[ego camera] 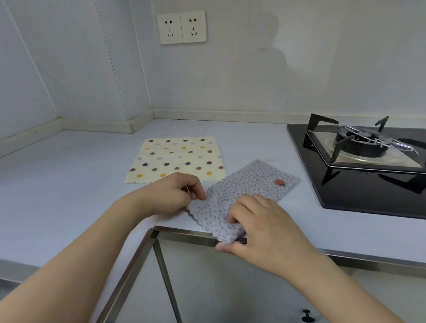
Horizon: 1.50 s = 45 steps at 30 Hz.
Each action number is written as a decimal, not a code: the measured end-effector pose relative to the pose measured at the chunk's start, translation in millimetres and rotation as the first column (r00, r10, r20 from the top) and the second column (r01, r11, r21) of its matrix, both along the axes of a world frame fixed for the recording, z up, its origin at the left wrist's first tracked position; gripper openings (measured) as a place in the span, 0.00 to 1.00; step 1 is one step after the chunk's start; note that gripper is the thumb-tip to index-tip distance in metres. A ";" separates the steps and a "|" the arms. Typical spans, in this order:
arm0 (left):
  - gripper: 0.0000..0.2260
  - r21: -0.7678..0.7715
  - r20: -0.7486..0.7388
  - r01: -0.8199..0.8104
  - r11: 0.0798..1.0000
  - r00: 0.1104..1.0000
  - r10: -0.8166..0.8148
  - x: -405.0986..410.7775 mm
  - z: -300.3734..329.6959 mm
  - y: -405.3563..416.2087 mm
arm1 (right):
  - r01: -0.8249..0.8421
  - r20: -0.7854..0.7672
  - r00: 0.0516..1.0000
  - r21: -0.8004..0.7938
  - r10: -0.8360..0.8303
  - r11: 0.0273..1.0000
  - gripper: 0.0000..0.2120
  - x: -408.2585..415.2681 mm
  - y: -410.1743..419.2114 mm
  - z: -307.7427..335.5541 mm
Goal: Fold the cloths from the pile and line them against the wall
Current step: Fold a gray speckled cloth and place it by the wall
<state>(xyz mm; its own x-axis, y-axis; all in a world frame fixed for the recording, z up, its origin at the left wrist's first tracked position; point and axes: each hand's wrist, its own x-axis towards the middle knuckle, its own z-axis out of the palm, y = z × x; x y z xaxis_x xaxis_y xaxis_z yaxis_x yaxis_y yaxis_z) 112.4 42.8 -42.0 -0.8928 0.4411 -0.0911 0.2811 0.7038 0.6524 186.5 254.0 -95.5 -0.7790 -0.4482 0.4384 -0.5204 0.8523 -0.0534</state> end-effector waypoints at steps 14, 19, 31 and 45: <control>0.09 0.281 0.048 -0.059 0.958 0.998 0.048 -1.7 -3.7 21.2 | 0.226 0.297 0.955 -0.753 0.014 0.618 0.02 -12.0 45.9 30.0; 0.13 0.228 -0.079 -0.177 0.957 0.977 0.200 -20.2 2.0 71.8 | 0.328 0.323 0.935 -0.624 -0.149 0.709 0.09 -49.9 78.7 32.4; 0.06 -0.018 -0.395 -0.365 0.931 0.858 0.329 -37.7 -38.9 99.3 | 0.468 0.151 0.883 -0.218 -0.444 0.856 0.14 -80.1 87.0 9.8; 0.22 -0.281 -0.646 -0.265 0.922 0.763 0.022 23.5 -34.0 136.2 | 0.523 0.104 0.851 -0.080 -0.515 0.848 0.14 -79.4 86.1 8.2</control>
<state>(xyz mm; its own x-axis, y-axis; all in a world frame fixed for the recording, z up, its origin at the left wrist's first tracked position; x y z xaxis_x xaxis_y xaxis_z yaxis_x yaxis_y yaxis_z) 136.0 179.0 -76.0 -0.8518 0.3520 0.3879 0.4127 0.9071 0.0832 107.1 340.1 -87.3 -0.9180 0.0748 0.3896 0.0058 0.9845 -0.1753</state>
